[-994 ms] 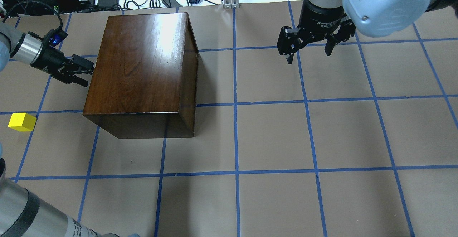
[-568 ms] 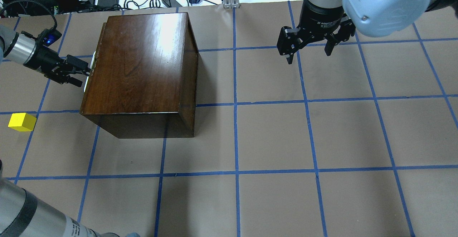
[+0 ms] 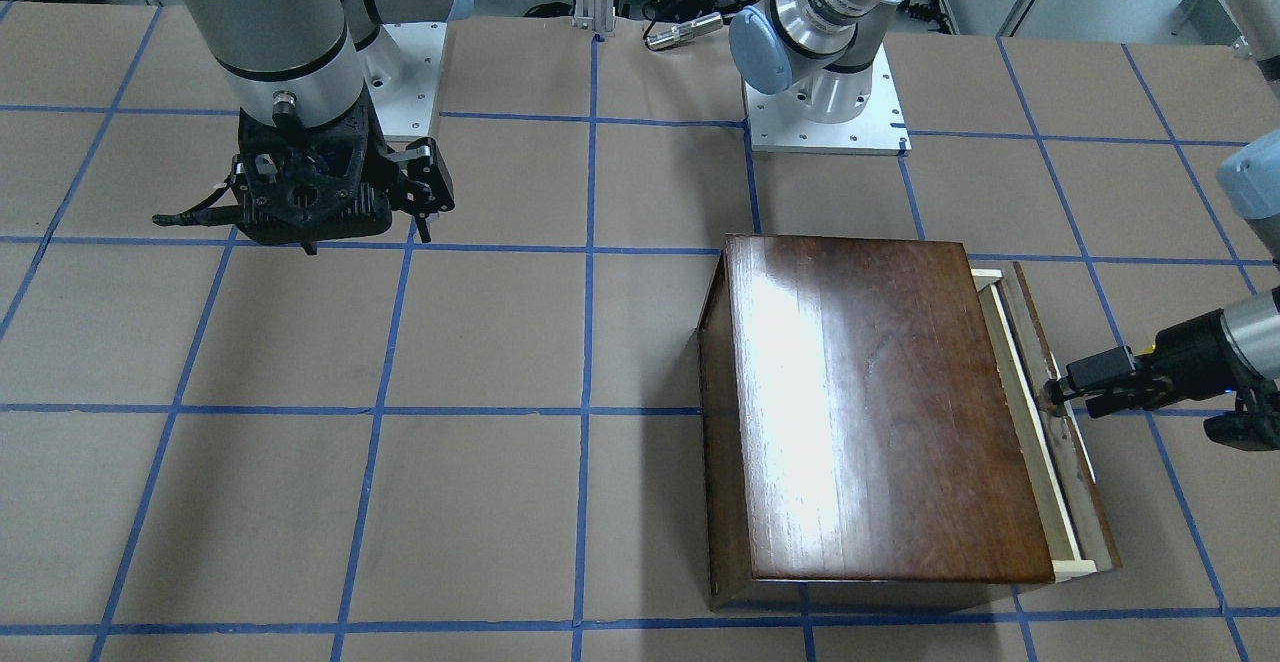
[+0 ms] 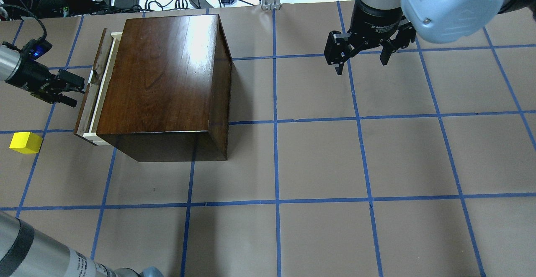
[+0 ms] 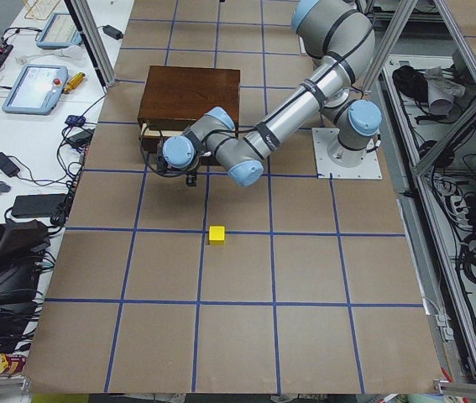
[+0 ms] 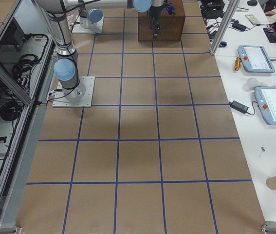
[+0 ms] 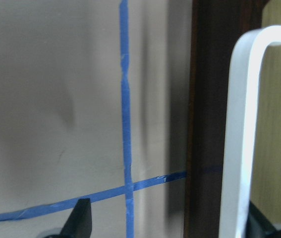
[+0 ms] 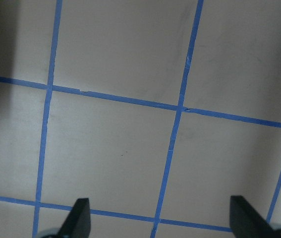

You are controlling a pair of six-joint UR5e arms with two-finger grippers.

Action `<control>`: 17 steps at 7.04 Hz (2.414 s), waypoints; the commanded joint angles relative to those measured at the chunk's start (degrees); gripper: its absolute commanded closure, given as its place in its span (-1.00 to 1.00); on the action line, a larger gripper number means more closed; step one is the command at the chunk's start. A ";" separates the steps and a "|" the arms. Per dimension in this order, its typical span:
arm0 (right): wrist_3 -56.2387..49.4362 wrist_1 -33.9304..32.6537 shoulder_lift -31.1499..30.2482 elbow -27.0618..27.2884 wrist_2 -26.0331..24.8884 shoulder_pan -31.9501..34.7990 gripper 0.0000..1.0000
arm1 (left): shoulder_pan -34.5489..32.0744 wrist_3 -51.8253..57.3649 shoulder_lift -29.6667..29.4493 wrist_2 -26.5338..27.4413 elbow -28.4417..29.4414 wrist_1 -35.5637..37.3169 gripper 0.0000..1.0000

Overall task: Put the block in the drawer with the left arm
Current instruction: 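Pull the drawer outward from the cabinet with the left gripper, then release the handle and raise the left gripper above the cabinet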

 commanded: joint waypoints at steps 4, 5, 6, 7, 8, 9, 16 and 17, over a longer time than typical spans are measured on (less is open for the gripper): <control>-0.04 0.00 0.00 0.00 0.00 0.00 -1.00 | 6.04 3.33 0.01 0.95 0.85 0.00 -1.00; 0.05 0.00 0.00 0.00 0.00 0.00 -1.00 | 6.92 3.33 0.18 0.95 0.85 0.09 -1.00; 0.05 0.00 0.00 0.00 0.00 0.00 -1.00 | 8.32 3.42 0.09 0.95 0.85 0.09 -1.00; 0.05 0.00 0.00 0.00 0.00 0.00 -1.00 | 8.51 3.42 0.09 0.95 0.85 0.18 -1.00; 0.05 0.00 0.00 0.00 0.00 0.00 -1.00 | 8.60 3.42 0.18 0.95 0.85 0.09 -1.00; 0.05 0.00 0.00 0.00 0.00 0.00 -1.00 | 8.51 3.24 1.23 1.03 0.94 0.00 -1.00; 0.05 0.00 0.00 0.00 0.00 0.00 -1.00 | 7.81 2.98 22.65 9.81 1.39 -14.84 -1.00; 0.05 0.00 0.00 0.00 0.00 0.00 -1.00 | 6.16 1.67 24.07 11.65 -0.01 -14.76 -1.00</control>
